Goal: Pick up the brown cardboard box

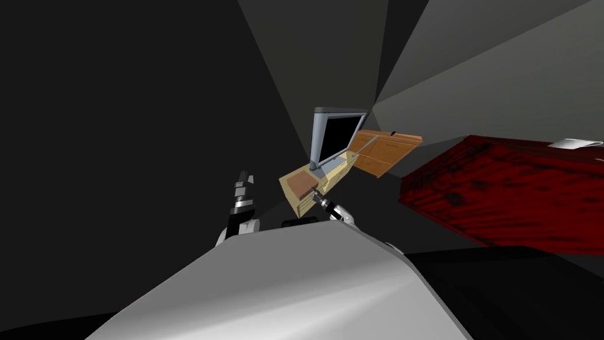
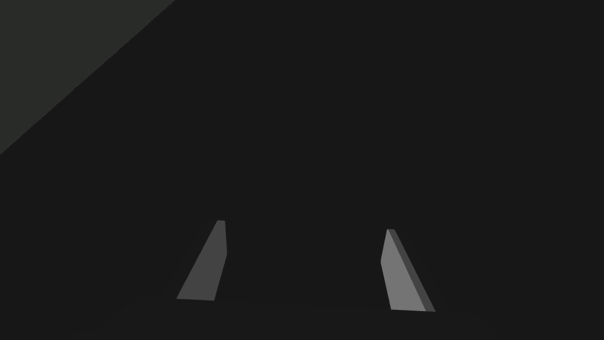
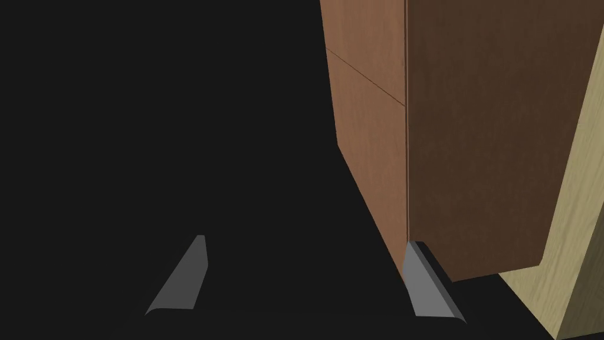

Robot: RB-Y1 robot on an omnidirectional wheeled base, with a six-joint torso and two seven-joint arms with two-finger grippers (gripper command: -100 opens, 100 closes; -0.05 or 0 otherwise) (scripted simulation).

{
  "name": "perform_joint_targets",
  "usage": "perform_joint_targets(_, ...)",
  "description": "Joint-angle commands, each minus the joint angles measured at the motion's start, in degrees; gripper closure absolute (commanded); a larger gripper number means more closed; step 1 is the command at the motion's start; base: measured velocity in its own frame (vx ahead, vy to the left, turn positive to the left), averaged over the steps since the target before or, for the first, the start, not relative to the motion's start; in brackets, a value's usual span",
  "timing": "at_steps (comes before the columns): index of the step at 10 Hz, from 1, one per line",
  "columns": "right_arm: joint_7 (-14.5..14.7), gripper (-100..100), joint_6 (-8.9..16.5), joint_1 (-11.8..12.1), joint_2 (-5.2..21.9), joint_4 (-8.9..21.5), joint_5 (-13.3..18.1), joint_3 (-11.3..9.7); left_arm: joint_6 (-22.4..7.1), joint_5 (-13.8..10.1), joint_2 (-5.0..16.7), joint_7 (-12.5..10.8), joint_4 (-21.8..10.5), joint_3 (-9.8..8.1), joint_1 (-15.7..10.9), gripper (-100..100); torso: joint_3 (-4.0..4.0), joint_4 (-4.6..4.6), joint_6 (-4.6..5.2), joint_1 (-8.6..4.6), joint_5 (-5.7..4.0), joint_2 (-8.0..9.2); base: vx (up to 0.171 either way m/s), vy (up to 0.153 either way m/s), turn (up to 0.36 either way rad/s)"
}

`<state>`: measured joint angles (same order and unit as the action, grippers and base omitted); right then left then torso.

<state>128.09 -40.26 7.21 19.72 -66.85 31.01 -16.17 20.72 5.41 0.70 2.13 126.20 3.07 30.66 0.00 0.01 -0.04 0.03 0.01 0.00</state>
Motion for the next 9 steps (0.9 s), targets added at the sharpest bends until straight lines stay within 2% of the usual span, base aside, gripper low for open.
perform_joint_targets(1,2.86,-100,-0.55,-0.6,0.87,2.02,0.91,-0.32,0.0,0.0,0.0,0.0,0.0,0.0,0.0,0,0.0,0.0,0.0,0.0,0.0,0.0,-0.002,0.021,-0.094)
perform_joint_targets(6,8.42,-100,-1.34,-1.52,2.04,5.33,2.51,-0.93,0.0,0.0,0.0,0.0,0.0,0.0,0.0,0,0.0,0.0,0.0,-0.02,0.0,0.0,-0.001,0.009,-0.041)
perform_joint_targets(7,7.5,-100,-1.1,-1.27,2.04,4.51,2.31,-0.9,0.0,0.0,0.0,0.0,0.0,0.0,0.0,0,0.0,0.0,0.0,-0.01,0.0,0.0,0.0,0.0,0.0)
perform_joint_targets(8,7.64,0,-1.04,-1.27,2.1,4.49,2.36,-0.93,0.0,0.0,0.0,0.0,0.0,0.0,0.0,0,0.0,0.0,-0.01,-0.02,0.0,0.0,0.0,0.0,0.0)
perform_joint_targets(9,4.77,-100,1.82,-1.87,3.9,6.15,5.22,-2.87,0.0,0.0,0.0,0.0,0.0,0.0,0.0,0,0.0,0.0,-0.01,-0.03,0.0,0.0,-0.073,-0.078,0.397)
